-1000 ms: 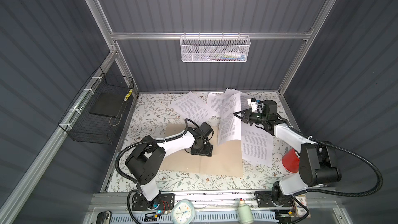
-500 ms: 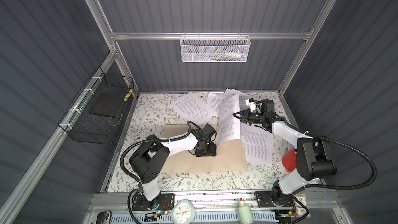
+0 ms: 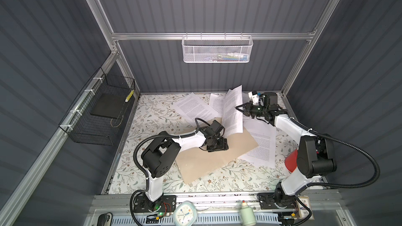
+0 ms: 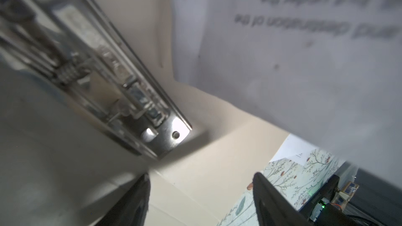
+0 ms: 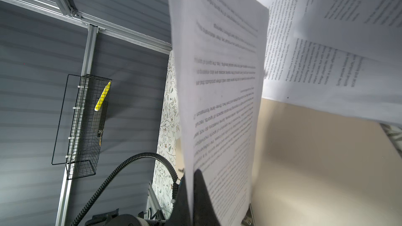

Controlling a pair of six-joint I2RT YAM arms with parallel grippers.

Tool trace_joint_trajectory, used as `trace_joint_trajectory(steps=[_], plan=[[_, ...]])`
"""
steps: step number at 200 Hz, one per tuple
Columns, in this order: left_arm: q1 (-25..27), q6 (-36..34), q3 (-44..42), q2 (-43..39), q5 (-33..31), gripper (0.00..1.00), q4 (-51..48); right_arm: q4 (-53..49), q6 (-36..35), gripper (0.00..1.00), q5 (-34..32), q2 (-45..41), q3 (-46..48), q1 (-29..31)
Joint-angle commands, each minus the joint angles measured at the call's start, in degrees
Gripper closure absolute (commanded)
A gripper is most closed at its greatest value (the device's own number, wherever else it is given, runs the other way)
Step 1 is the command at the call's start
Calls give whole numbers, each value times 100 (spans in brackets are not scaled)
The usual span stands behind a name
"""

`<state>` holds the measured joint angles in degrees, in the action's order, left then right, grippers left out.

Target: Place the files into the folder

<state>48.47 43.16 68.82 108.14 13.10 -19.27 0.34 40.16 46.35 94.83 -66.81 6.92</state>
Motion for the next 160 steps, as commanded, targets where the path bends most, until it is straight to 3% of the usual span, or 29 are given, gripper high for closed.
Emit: trace_joint_trajectory(steps=[1, 39, 66, 90, 99, 121, 143, 160], plan=[[18, -311, -232, -569, -397, 21, -990, -524, -362, 100, -263, -351, -262, 93], [-410, -192, -1056, -1903, -313, 18, -1275, -1014, -714, 100, -608, -501, -596, 530], [-1371, -36, -1769, -2735, -78, 19, -1222, -1260, -878, 100, -611, -432, -920, 1019], [-2240, -175, -2036, -2921, 112, 25, -1232, -1275, -862, 100, -384, -252, -1238, 1457], [-2522, -193, -2109, -2862, 182, 31, -1149, -1220, -797, 100, -247, -168, -1359, 1589], [-3040, -257, -2123, -2582, 241, 70, -1027, -756, -489, 100, 306, -40, -1465, 1832], [-3312, -372, -1993, -2259, -139, 90, -1009, -280, -252, 100, 738, 46, -1333, 1924], [-3433, -529, -1799, -2009, -482, 95, -1162, -293, -495, 100, 696, 130, -1130, 1916]])
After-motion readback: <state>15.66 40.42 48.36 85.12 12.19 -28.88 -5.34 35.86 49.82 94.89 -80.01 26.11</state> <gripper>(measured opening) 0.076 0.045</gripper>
